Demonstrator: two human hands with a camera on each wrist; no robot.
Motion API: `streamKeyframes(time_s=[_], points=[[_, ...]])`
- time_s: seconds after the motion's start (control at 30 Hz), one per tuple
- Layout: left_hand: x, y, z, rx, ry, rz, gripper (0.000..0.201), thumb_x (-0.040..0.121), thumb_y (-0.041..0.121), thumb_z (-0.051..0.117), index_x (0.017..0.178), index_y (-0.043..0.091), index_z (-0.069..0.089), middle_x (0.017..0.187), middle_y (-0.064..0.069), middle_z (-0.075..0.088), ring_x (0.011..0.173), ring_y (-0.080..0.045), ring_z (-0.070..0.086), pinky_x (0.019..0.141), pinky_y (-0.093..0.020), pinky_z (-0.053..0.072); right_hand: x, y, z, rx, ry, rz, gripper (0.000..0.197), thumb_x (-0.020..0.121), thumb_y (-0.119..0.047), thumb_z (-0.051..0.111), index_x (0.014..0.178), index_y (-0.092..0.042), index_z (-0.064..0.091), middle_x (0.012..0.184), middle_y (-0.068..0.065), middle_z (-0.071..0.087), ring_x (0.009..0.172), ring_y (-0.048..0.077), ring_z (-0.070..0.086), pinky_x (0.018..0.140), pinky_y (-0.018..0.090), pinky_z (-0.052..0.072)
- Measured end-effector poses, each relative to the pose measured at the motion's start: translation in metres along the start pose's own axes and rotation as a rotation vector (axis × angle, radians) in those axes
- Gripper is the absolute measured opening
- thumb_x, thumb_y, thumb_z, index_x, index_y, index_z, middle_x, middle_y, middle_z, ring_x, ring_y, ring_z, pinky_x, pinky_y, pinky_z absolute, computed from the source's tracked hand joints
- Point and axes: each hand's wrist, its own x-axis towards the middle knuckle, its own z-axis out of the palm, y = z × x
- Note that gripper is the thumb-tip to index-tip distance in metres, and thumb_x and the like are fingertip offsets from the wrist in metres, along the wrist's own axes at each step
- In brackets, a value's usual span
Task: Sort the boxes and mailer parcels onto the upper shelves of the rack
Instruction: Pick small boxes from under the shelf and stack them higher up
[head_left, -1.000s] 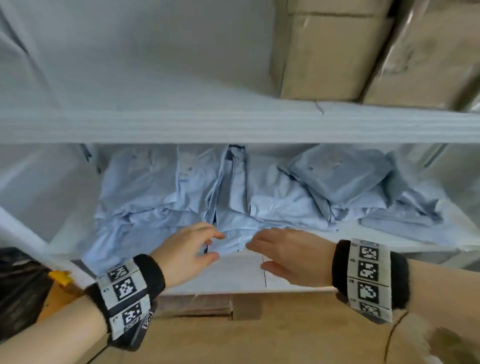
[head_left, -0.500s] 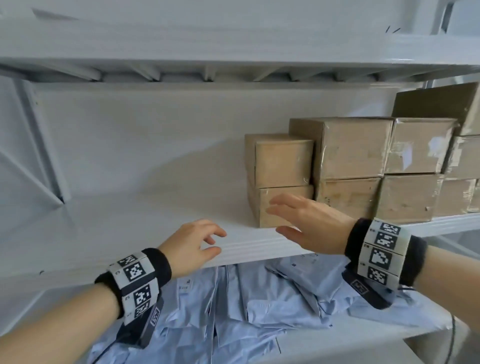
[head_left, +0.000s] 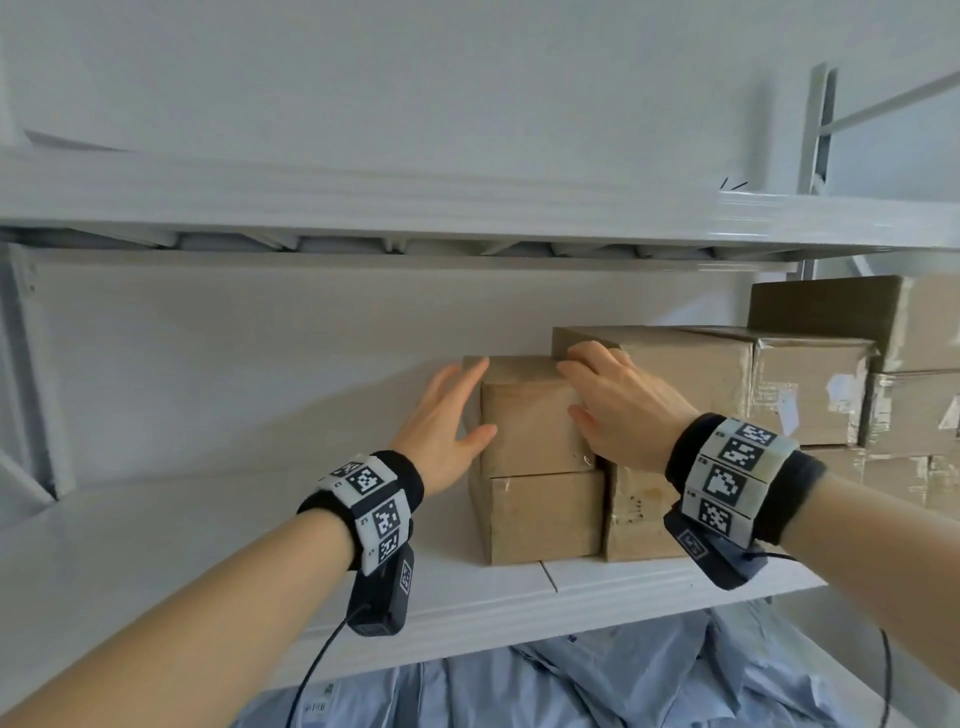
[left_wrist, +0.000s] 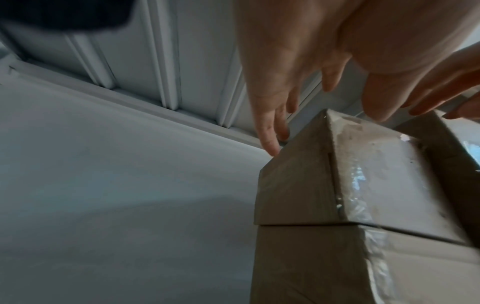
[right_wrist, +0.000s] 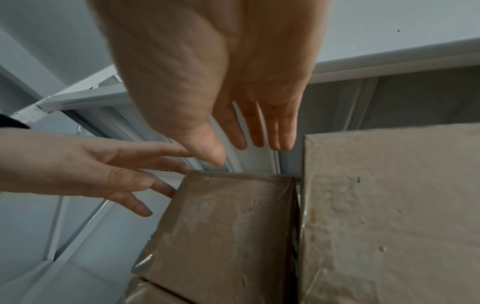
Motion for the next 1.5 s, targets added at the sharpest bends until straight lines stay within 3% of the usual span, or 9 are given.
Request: streamKeyframes(time_s=[0.23, 0.4, 0.6, 0.77, 0.9, 1.07, 1.13, 1.27, 1.5], points=[[0.020, -0.022, -0.002, 0.078, 0.013, -0.023, 0.047, 0.095, 0.029, 0.054, 0.138, 0.031, 0.036, 0.153, 0.001, 0.018, 0.136, -0.023, 0.035, 0.110, -0.038, 0.034, 0.014, 0.009, 0.016, 0.000, -0.019, -0.001, 0.042, 0.095, -0.026, 0.048, 0.134, -0.012, 0.045, 0.139, 0.008, 0.039, 0.121, 0.029, 0.046, 0.090, 0.041, 0.050], [0.023, -0.039, -0.013, -0.112, 0.011, -0.135, 0.041, 0.096, 0.024, 0.054, 0.133, 0.034, 0.040, 0.146, 0.004, 0.036, 0.116, -0.018, 0.055, 0.099, -0.036, 0.046, 0.018, 0.004, 0.023, 0.167, -0.038, -0.013, 0.047, 0.096, -0.029, 0.046, 0.140, -0.016, 0.041, 0.139, 0.004, 0.042, 0.116, 0.028, 0.054, 0.091, 0.041, 0.050], [0.029, -0.039, -0.010, -0.748, 0.001, -0.497, 0.053, 0.089, 0.055, 0.053, 0.136, 0.036, 0.040, 0.134, 0.005, 0.048, 0.120, -0.018, 0.050, 0.092, -0.046, 0.050, 0.020, -0.010, 0.024, 0.417, -0.020, -0.032, 0.049, 0.096, -0.030, 0.052, 0.142, -0.017, 0.042, 0.141, 0.000, 0.044, 0.122, 0.019, 0.050, 0.101, 0.026, 0.040], [0.041, -0.044, -0.007, -0.884, -0.026, -0.734, 0.070, 0.078, 0.071, 0.054, 0.135, 0.031, 0.045, 0.131, -0.002, 0.052, 0.121, -0.026, 0.049, 0.098, -0.060, 0.041, 0.027, -0.016, 0.023, 0.516, -0.017, -0.047, 0.048, 0.094, -0.036, 0.053, 0.139, -0.020, 0.046, 0.135, -0.003, 0.048, 0.118, 0.014, 0.050, 0.095, 0.024, 0.043], [0.045, -0.048, -0.009, -0.934, -0.054, -0.825, 0.067, 0.078, 0.062, 0.062, 0.135, 0.030, 0.044, 0.132, -0.006, 0.050, 0.121, -0.030, 0.048, 0.100, -0.069, 0.033, 0.053, -0.009, 0.025, 0.630, -0.058, 0.188, 0.066, 0.092, -0.046, 0.054, 0.147, -0.019, 0.031, 0.140, 0.004, 0.040, 0.121, 0.021, 0.047, 0.089, 0.024, 0.037], [0.045, -0.052, -0.010, -0.954, -0.064, -0.816, 0.062, 0.079, 0.056, 0.065, 0.132, 0.030, 0.047, 0.129, -0.005, 0.052, 0.118, -0.030, 0.050, 0.096, -0.071, 0.034, 0.096, -0.001, 0.033, 1.169, -0.275, 0.742, 0.069, 0.092, -0.040, 0.060, 0.148, -0.020, 0.025, 0.151, 0.012, 0.031, 0.134, 0.041, 0.035, 0.097, 0.062, 0.042], [0.044, -0.054, -0.010, -0.975, -0.074, -0.812, 0.060, 0.079, 0.055, 0.065, 0.131, 0.029, 0.048, 0.128, -0.005, 0.053, 0.117, -0.029, 0.051, 0.095, -0.070, 0.036, 0.105, 0.001, 0.039, 1.273, -0.379, 0.892, 0.064, 0.090, -0.042, 0.061, 0.142, -0.016, 0.034, 0.143, 0.017, 0.040, 0.129, 0.044, 0.041, 0.100, 0.063, 0.040], [0.039, -0.057, -0.011, -0.998, -0.081, -0.802, 0.054, 0.081, 0.053, 0.063, 0.128, 0.028, 0.051, 0.127, -0.004, 0.055, 0.116, -0.028, 0.053, 0.093, -0.068, 0.040, 0.114, 0.003, 0.052, 1.353, -0.489, 0.944, 0.054, 0.082, -0.047, 0.066, 0.118, -0.011, 0.049, 0.118, 0.017, 0.059, 0.108, 0.037, 0.059, 0.098, 0.052, 0.045], [0.016, -0.056, -0.026, -1.078, -0.036, -0.763, 0.046, 0.082, 0.038, 0.066, 0.124, 0.021, 0.057, 0.129, -0.011, 0.054, 0.117, -0.031, 0.053, 0.085, -0.067, 0.047, 0.110, -0.015, 0.041, 1.389, -0.503, 0.817, 0.066, 0.078, -0.045, 0.070, 0.133, -0.015, 0.047, 0.132, 0.014, 0.054, 0.118, 0.039, 0.053, 0.099, 0.060, 0.042]])
